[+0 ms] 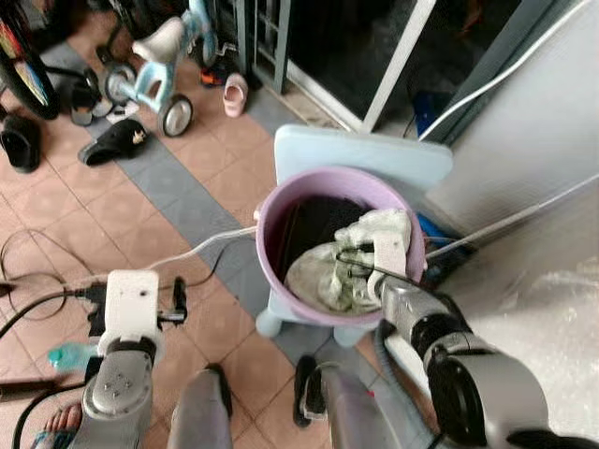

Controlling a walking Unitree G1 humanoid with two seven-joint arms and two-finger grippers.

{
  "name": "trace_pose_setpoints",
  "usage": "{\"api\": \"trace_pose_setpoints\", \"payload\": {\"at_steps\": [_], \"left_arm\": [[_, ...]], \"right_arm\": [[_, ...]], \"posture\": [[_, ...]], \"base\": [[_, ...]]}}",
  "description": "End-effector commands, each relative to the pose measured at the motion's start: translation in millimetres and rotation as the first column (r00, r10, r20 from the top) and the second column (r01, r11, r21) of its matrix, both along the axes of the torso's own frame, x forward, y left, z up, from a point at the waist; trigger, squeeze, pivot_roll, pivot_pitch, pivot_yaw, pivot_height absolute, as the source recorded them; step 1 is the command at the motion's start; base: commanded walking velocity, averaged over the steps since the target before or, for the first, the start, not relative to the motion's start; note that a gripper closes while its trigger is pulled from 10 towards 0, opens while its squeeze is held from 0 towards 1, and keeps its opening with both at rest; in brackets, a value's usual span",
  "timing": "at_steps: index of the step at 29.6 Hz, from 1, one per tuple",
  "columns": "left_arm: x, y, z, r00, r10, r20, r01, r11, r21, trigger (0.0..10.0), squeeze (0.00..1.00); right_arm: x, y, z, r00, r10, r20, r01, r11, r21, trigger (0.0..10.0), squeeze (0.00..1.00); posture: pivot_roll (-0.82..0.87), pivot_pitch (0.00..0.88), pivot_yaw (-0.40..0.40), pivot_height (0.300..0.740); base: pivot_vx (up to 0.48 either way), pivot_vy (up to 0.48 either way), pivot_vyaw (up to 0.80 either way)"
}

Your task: Clothes washing

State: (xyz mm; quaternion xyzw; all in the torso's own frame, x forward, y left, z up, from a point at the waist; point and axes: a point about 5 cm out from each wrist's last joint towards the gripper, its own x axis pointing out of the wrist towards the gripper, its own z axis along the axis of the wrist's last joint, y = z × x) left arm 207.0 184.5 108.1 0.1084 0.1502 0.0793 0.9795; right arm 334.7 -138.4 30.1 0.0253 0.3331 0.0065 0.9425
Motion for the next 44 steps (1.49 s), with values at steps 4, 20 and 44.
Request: {"api": "trace_pose_setpoints", "payload": {"at_steps": [4,20,44], "left_arm": [[18.7,0.8,-3.8,0.999,-0.026,0.021,0.026,1.0,0.01,10.0,0.0],[75.9,-43.9,1.0,0.972,-0.195,0.132,0.201,0.979,-0.038,10.0,0.0],[80.0,-54.2,-8.7,0.973,-0.191,0.133,0.203,0.976,-0.079,10.0,0.0]], "right_arm": [[13.5,-0.3,22.8,0.993,-0.017,0.121,0.008,0.998,0.07,0.0,0.0],[-50.8,-15.8,70.3,0.818,0.024,0.575,-0.014,1.0,-0.022,10.0,0.0],[-31.3,5.7,98.8,0.754,0.077,0.652,-0.053,0.997,-0.056,10.0,0.0]], "posture": [[0.07,0.063,-0.059,0.74],[-0.04,0.0,0.038,0.74],[-0.05,0.0,0.047,0.74]], "base": [[0.0,0.0,0.0],[0.0,0.0,0.0],[0.0,-0.03,-0.67]]}}
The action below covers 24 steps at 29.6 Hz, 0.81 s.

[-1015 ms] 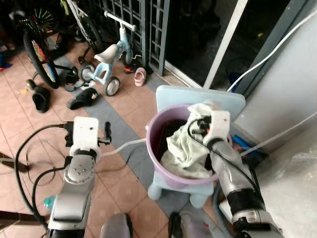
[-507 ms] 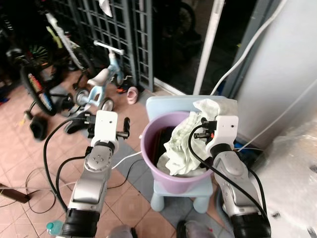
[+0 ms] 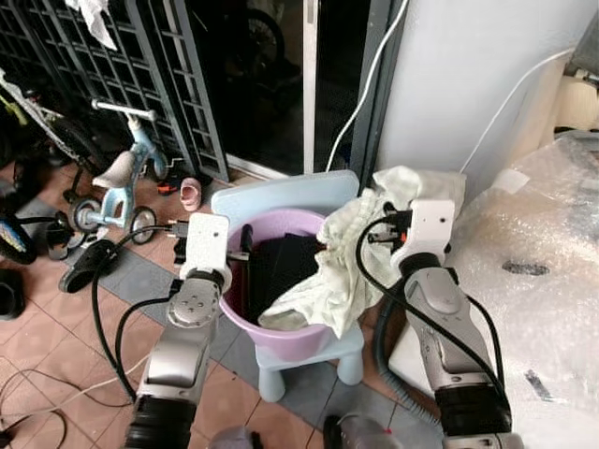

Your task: Clothes washing

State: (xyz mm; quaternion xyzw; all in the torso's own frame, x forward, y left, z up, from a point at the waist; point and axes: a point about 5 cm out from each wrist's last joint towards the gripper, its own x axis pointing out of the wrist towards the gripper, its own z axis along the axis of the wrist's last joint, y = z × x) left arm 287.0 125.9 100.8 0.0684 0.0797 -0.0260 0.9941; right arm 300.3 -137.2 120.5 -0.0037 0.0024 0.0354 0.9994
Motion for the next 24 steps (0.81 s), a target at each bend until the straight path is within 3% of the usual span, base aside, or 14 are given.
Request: {"api": "trace_pose_setpoints", "payload": {"at_steps": [1,20,24], "left_arm": [[0.2,4.2,-1.5,1.0,0.011,0.001,-0.011,1.0,0.017,10.0,0.0],[-0.8,2.5,-4.1,1.0,0.001,-0.008,-0.001,1.0,-0.002,10.0,0.0],[-0.8,2.2,-4.5,1.0,0.001,-0.01,-0.001,1.0,0.0,10.0,0.0]], "right_arm": [[3.6,3.7,9.2,0.999,0.012,0.039,-0.012,1.0,-0.005,10.0,0.0],[6.1,3.6,10.6,0.999,0.02,0.05,-0.019,1.0,-0.02,10.0,0.0],[6.7,3.2,11.2,0.998,0.028,0.057,-0.026,0.999,-0.033,10.0,0.0]], "posture": [[-0.05,0.0,0.047,0.74],[-0.05,0.0,0.043,0.74],[-0.05,0.0,0.04,0.74]], "base": [[0.0,0.0,-0.68],[0.0,-0.225,-0.67],[0.0,0.0,-0.68]]}}
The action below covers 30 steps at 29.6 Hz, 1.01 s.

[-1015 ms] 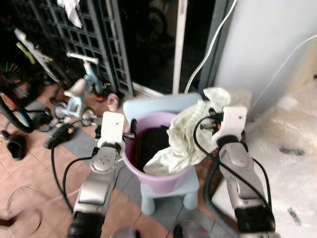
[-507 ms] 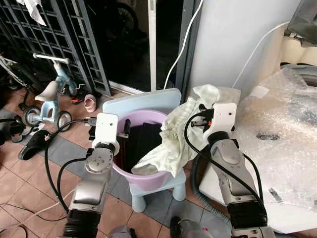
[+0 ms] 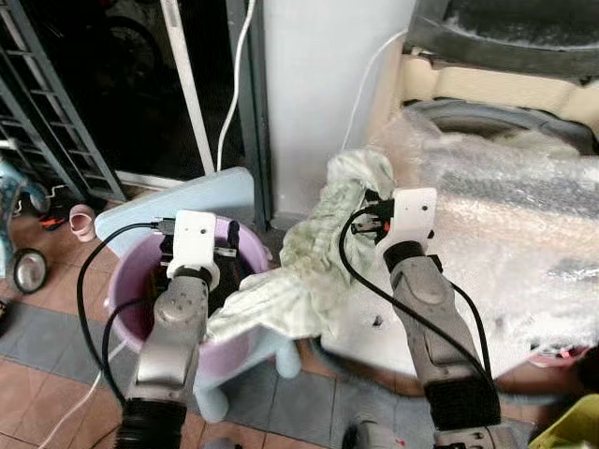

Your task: Clothes washing

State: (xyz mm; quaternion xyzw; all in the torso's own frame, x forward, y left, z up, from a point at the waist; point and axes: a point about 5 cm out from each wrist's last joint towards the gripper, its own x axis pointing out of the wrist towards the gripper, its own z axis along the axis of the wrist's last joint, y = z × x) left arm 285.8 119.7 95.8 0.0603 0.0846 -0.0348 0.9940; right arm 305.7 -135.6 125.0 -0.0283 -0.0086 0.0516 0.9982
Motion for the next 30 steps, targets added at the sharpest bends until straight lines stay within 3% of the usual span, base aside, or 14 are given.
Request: {"api": "trace_pose_setpoints", "payload": {"at_steps": [1,4,30], "left_arm": [[0.8,8.9,0.2,1.0,0.017,0.001,-0.017,1.0,0.02,10.0,0.0],[1.1,9.4,0.1,1.0,0.019,0.001,-0.019,1.0,0.021,10.0,0.0],[-0.8,12.3,-1.5,0.999,0.036,-0.002,-0.036,0.999,0.008,10.0,0.0]], "right_arm": [[1.6,1.4,6.9,0.999,-0.005,0.035,0.004,1.0,0.015,10.0,0.0],[2.0,1.1,7.4,0.999,-0.003,0.038,0.003,1.0,0.014,10.0,0.0],[1.7,3.5,8.7,0.998,0.022,0.054,-0.022,1.0,-0.002,10.0,0.0]], "posture": [[-0.05,0.0,0.04,0.74],[-0.05,0.0,0.038,0.74],[-0.05,0.0,0.038,0.74]], "base": [[0.0,0.0,-0.64],[0.0,0.0,-0.57],[0.0,-0.012,0.0]]}}
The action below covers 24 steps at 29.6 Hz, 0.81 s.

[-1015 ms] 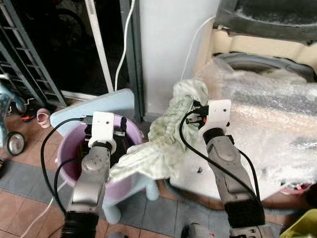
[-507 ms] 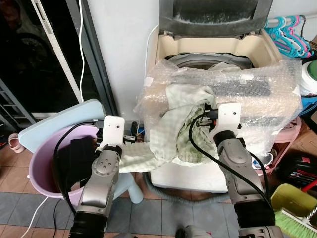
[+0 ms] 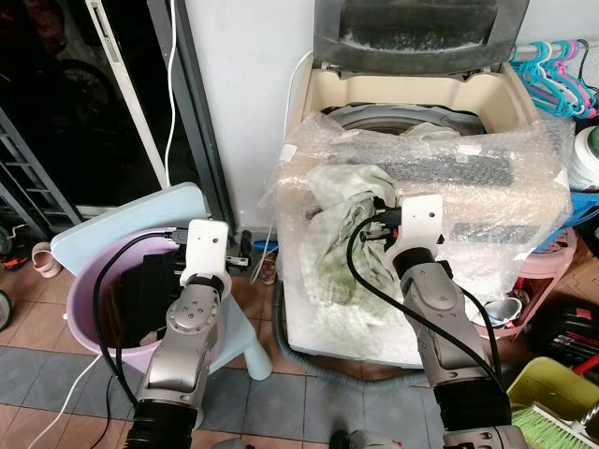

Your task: Clothes washing

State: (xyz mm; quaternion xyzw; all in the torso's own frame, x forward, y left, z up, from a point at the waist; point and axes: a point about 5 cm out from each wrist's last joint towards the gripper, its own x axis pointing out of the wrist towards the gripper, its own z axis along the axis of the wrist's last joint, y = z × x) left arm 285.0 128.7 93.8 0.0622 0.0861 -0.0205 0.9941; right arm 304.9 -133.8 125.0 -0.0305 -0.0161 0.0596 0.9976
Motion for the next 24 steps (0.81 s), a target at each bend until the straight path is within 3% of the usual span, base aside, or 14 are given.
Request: {"api": "trace_pose_setpoints", "payload": {"at_steps": [1,13,20,24], "left_arm": [[-0.3,3.5,0.3,1.0,0.008,-0.002,-0.008,1.0,0.001,10.0,0.0],[-1.8,2.7,-2.5,1.0,0.009,-0.014,-0.009,1.0,-0.005,10.0,0.0],[-2.8,7.2,-2.0,1.0,0.029,0.003,-0.029,1.0,0.005,10.0,0.0],[-4.2,10.6,-5.0,0.999,0.047,-0.025,-0.048,0.998,-0.035,10.0,0.0]], "right_arm": [[2.6,1.6,8.8,0.999,0.006,0.04,-0.006,1.0,0.003,10.0,0.0],[1.8,3.0,8.1,0.999,0.017,0.037,-0.017,1.0,0.004,10.0,0.0],[2.5,2.5,9.4,0.999,0.024,0.042,-0.025,1.0,0.007,10.0,0.0],[2.6,4.7,14.6,0.996,0.048,0.072,-0.049,0.999,0.003,10.0,0.0]], "posture": [[-0.05,0.0,0.038,0.74],[-0.06,0.0,0.035,0.74],[-0.05,0.0,0.033,0.74],[-0.05,0.0,0.034,0.74]], "base": [[0.0,-0.319,0.0],[0.0,-0.292,0.0],[0.0,0.0,0.0],[0.0,0.0,0.0]]}}
